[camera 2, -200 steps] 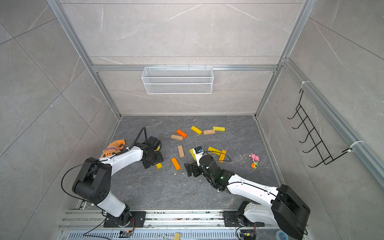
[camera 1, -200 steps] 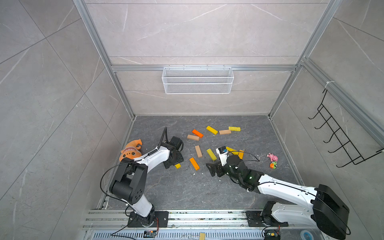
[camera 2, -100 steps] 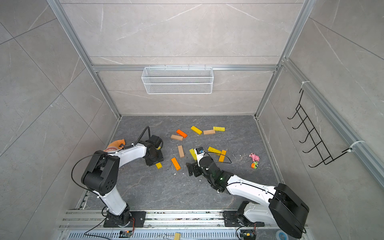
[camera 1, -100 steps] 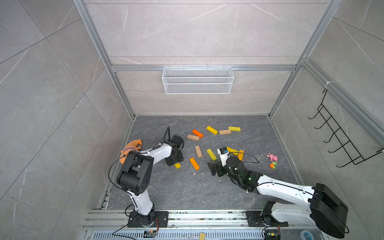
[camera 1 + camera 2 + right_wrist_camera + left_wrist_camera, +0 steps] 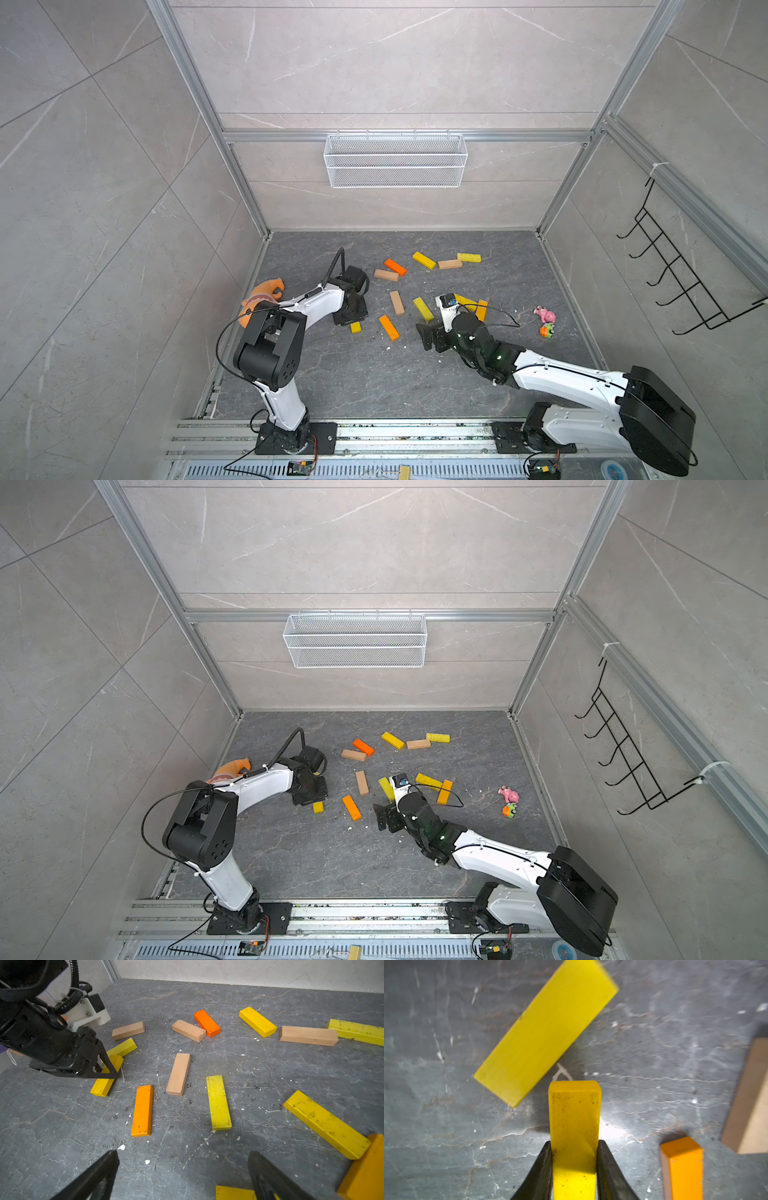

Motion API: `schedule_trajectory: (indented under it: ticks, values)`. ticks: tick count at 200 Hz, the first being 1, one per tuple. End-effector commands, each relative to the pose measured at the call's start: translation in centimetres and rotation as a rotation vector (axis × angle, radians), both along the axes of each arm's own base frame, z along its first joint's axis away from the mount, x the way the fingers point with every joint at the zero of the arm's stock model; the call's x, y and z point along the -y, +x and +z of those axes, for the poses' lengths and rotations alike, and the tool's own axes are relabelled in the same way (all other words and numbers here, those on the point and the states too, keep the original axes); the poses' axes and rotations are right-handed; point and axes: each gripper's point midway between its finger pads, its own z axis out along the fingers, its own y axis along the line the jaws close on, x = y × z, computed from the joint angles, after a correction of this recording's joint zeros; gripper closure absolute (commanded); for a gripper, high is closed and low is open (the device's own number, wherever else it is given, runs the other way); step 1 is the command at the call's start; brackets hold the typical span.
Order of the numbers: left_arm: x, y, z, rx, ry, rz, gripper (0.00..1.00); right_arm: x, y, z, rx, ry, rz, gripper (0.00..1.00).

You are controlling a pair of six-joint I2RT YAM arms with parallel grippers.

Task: Assemble the number 8 with building blocks
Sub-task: Pick up the building block from the center of the board, then place the building block at the center of the board.

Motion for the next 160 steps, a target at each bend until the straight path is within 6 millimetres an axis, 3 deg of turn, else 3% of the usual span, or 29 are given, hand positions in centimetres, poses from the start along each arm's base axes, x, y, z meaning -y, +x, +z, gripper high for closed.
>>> schedule_trajectory:
  ticks: [1,76,160]
  values:
    - [1.3,1.3,1.6,0.040,-0.007,-0.123,0.74,0.4,0.0,-0.4,0.009,-0.020,-0.016,0.00]
    - [3.8,3.8,2.4,0.019,-0.018,-0.303,0.74,0.9,0.0,-0.2,0.016,-0.029,-0.028,0.00]
    - [4.4,4.0,0.7,-0.042,-0.023,-0.296,0.74,0.9,0.0,-0.3,0.017,-0.031,-0.030,0.00]
